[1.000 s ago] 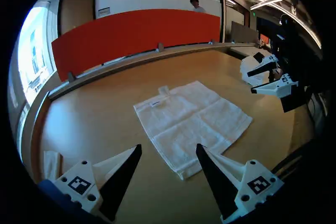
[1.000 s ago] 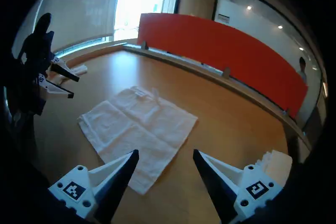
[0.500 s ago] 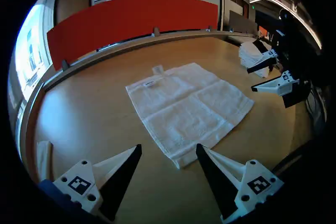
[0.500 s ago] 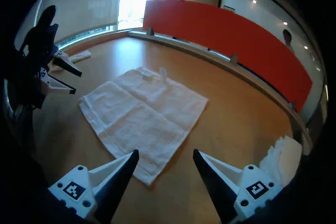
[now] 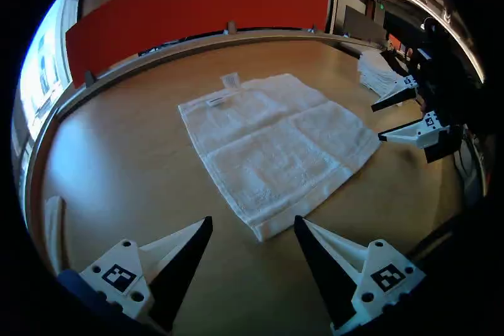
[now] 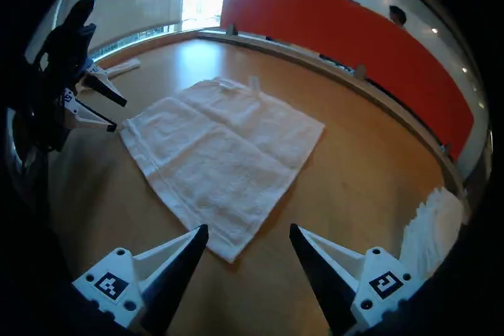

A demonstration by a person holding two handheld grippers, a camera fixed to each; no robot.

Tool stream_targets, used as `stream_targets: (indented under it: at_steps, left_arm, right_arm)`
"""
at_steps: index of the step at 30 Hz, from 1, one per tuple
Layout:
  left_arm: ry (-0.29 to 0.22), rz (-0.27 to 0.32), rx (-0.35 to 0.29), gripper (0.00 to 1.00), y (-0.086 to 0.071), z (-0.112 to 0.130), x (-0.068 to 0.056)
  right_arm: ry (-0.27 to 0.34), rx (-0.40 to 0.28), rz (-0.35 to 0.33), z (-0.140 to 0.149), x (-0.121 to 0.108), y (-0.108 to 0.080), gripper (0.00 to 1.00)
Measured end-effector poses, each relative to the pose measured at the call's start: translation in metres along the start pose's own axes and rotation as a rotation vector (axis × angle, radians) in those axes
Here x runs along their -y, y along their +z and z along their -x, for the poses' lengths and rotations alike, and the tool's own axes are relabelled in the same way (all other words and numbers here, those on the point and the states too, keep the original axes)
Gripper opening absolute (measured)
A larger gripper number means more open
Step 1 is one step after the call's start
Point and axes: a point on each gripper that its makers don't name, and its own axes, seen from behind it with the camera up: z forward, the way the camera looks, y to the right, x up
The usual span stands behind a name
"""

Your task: Fold towel

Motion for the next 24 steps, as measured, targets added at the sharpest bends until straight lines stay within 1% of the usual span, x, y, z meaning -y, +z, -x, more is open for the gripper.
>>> stream_targets:
  at_steps: [6, 10, 13, 16, 18, 21, 24]
  left_arm:
    - [0.025, 0.001, 0.034, 0.96, 0.005, 0.012, -0.005]
    - [0.017, 0.006, 0.055, 0.95, 0.006, 0.018, -0.008]
    - [0.007, 0.010, 0.070, 0.91, 0.007, 0.021, -0.012]
    - [-0.002, 0.007, 0.081, 0.85, 0.008, 0.022, -0.014]
    - [-0.006, -0.002, 0.079, 0.77, 0.009, 0.023, -0.013]
    - [-0.011, -0.015, 0.080, 0.72, 0.009, 0.023, -0.012]
    - [-0.012, -0.022, 0.084, 0.67, 0.009, 0.023, -0.010]
  right_arm:
    - [0.008, 0.013, -0.011, 0.006, 0.003, 0.002, 0.99]
    - [0.008, 0.027, -0.020, 0.011, 0.005, 0.004, 0.95]
    - [0.009, 0.034, -0.026, 0.014, 0.007, 0.005, 0.92]
    - [0.013, 0.038, -0.032, 0.016, 0.009, 0.005, 0.85]
    - [0.017, 0.044, -0.040, 0.018, 0.012, 0.005, 0.78]
    - [0.024, 0.047, -0.050, 0.019, 0.015, 0.005, 0.67]
    - [0.034, 0.047, -0.047, 0.019, 0.015, 0.006, 0.60]
